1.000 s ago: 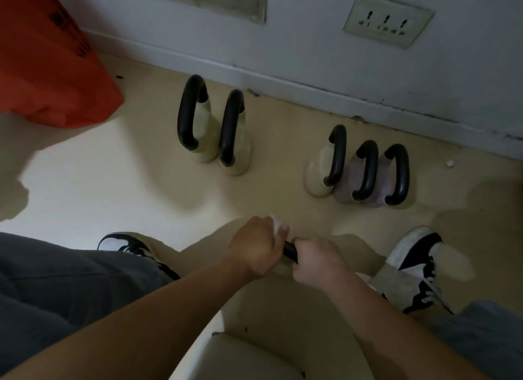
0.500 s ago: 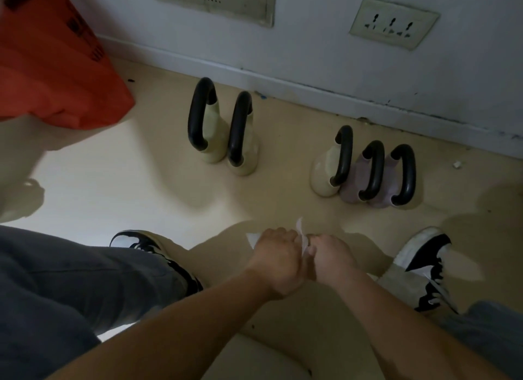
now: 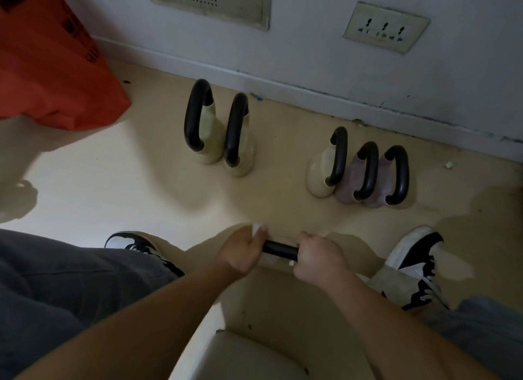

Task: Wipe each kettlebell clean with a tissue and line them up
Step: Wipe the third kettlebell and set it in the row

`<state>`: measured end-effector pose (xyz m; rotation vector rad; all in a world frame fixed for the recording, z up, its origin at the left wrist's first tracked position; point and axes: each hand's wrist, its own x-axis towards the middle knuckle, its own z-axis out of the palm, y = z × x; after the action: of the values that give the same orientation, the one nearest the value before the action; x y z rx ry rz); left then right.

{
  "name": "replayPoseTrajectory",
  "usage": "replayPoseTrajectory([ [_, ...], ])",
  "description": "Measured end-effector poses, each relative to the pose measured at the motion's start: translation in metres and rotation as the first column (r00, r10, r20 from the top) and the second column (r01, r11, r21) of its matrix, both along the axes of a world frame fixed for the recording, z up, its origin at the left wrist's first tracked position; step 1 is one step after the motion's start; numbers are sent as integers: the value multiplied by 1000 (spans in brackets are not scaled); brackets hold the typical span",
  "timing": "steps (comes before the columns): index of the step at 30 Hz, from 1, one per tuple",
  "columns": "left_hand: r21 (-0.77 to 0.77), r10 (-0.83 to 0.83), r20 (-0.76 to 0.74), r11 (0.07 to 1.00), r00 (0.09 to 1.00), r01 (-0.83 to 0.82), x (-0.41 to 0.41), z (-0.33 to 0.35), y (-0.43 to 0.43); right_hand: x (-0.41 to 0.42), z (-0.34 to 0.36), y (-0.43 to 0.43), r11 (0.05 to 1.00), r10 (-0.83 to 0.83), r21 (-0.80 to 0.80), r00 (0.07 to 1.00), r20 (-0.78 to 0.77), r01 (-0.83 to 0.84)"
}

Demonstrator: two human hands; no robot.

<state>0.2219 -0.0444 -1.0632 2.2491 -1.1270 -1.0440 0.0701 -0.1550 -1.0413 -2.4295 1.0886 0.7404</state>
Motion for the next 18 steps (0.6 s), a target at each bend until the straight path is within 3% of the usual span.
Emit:
replayPoseTrajectory([
  [1,26,-14,16,1000,1000,13,-4,6,-6,0,1,-1,1000,-12,8,1000,-2,12],
  [4,-14,-241,316,966,918,258,-53,33,-24,-5,0,-9,997,-76,37,997,34,74],
  [8,-241,-287,343,893,895,379,-45,16,-3,-3,1,-6,995,-85,51,995,56,82],
  [10,-188,-81,219,974,972,124,-15,-5,20,-1,4,-3,995,-94,41,995,42,92],
  [11,-46,74,140,997,987,-69,-1,-11,31,0,6,-4,993,-115,43,992,51,113],
  [14,306,438,49,849,898,-431,27,-26,43,1,7,-8,975,-214,74,975,55,210],
  [17,381,619,-16,730,786,-567,25,-18,18,7,6,2,960,-257,122,966,23,252],
  [18,390,663,-100,712,742,-584,17,-14,7,9,6,9,951,-278,147,961,11,273],
])
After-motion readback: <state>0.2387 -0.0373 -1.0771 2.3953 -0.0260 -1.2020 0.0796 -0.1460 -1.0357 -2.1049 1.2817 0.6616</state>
